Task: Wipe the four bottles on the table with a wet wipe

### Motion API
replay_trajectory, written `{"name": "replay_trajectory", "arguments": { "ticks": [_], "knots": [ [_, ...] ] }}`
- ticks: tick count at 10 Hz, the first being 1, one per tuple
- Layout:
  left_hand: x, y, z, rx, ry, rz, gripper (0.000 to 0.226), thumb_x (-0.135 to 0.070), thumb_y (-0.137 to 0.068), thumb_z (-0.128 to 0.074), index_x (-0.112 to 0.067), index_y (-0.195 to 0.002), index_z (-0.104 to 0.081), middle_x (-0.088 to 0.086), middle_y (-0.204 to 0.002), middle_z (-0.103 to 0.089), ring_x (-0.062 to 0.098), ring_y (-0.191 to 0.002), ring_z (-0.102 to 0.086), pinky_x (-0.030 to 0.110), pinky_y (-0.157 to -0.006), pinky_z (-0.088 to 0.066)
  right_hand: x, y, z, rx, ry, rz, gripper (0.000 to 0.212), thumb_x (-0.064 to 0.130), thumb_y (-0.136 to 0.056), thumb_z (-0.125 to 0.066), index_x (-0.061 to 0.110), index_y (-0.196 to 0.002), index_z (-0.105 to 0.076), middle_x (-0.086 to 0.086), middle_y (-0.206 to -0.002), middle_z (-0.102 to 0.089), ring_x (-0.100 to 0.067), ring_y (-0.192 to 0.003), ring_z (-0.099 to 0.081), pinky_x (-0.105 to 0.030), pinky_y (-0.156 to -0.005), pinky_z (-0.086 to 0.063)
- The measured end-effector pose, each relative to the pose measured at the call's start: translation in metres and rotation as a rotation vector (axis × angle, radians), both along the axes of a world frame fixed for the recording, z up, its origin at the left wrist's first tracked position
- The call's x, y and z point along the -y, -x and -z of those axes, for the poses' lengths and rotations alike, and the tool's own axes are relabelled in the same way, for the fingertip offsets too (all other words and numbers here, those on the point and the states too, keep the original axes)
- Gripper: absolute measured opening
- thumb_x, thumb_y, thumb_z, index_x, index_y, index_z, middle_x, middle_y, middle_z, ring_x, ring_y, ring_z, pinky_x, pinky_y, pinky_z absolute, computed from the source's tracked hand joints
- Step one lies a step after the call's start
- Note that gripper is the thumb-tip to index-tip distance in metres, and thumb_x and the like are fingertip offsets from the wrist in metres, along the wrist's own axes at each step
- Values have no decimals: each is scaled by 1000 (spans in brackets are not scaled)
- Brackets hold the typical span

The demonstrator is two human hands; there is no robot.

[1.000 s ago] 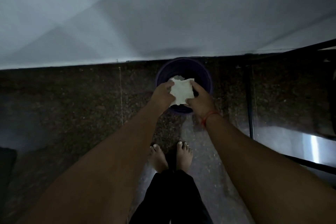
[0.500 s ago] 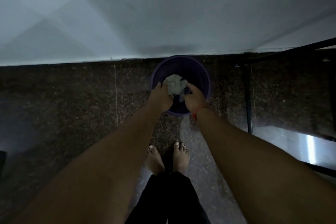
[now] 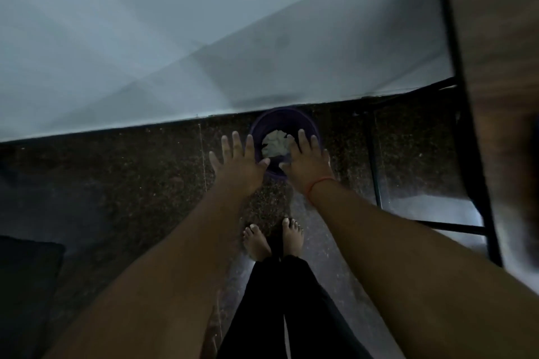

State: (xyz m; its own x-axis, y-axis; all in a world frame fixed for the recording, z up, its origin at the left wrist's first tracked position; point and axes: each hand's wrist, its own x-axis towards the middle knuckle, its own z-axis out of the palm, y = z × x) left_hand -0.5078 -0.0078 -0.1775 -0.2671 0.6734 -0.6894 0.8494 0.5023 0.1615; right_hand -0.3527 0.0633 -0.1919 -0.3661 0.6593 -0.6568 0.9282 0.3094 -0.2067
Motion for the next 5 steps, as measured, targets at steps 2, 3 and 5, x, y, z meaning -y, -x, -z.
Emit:
{"name": "replay_trajectory", "arguments": {
  "ticks": [2,3,5],
  "knots": [
    [34,-4,-138,-53,-86,-11,77,-68,-99,-14,-25,-161,7,8,-167,19,33,-152,23,64,-117,9,27,-17,-140,-68,-158,-33,76,54,-101,-39,25,-160,0,-3,-167,10,-34,-153,9,-60,-120,-7],
    [37,-20,-190,-86,-115,-8,77,-69,-99,-12,-26,-161,6,6,-168,19,31,-152,23,64,-118,10,35,-30,-195,-95,-232,-67,76,56,-100,-39,25,-160,-3,-4,-167,7,-33,-153,8,-60,-120,-8],
    [20,-81,-258,-126,-182,-6,76,-69,-98,-9,-27,-160,8,5,-167,21,31,-152,24,64,-119,7,28,-82,-258,-124,-370,-128,76,59,-100,-36,23,-159,-4,-5,-167,6,-35,-153,6,-61,-119,-10]
  ]
}}
